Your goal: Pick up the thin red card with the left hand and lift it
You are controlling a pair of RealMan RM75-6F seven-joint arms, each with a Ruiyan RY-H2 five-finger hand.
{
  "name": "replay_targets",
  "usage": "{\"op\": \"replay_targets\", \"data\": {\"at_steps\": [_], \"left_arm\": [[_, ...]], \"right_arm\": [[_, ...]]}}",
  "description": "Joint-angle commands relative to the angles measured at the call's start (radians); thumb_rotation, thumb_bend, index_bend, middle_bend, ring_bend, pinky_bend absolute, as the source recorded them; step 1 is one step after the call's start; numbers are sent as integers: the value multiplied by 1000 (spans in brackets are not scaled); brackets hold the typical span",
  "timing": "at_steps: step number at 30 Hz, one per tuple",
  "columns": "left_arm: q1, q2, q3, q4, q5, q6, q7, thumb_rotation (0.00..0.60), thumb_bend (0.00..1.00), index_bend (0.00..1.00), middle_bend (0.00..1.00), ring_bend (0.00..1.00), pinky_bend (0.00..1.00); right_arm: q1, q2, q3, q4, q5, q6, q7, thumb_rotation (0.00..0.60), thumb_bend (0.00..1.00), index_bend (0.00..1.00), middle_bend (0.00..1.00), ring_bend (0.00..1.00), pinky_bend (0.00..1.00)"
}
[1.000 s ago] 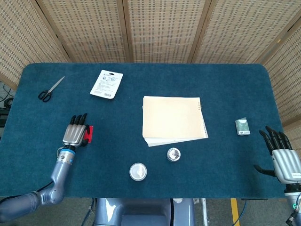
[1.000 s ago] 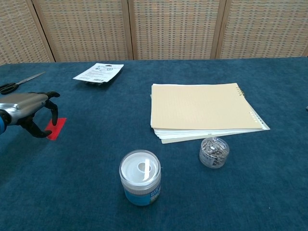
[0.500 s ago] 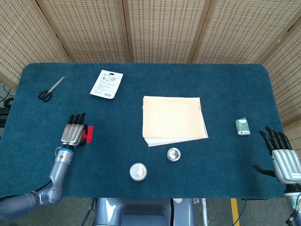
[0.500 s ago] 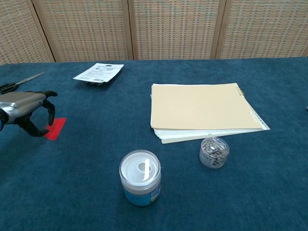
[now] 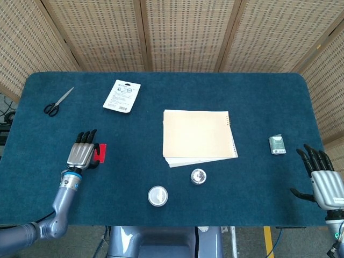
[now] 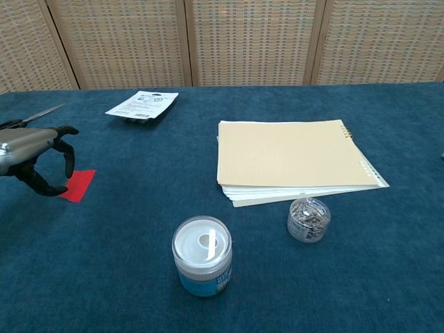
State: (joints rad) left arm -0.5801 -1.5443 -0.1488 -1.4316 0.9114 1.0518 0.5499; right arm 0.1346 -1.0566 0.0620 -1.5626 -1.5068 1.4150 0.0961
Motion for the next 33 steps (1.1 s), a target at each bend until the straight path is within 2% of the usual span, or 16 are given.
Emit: {"op": "replay_targets", "data": {"at_steps": [1,8,17,33], "left_arm": [[8,29,12,-30,5,13,14,600,318,521,0,0,0],[21,45,32,-34,26,37,19,600,324,525,0,0,0],[34,22,61,30,75,43,-6,600,324,526,0,0,0],[14,-59,53,142,98,7,-22,600,326,527,0,0,0]], "right_arm": [[1,0,0,-1,-1,0,-2,600,53,0,0,0,0],[0,-2,0,-2,1,-1,-6,600,53,0,0,0,0],[1,-1,0,-4,0,-1,-8,600,53,0,0,0,0],[0,1,1,-2,1,1,0,600,53,0,0,0,0]]}}
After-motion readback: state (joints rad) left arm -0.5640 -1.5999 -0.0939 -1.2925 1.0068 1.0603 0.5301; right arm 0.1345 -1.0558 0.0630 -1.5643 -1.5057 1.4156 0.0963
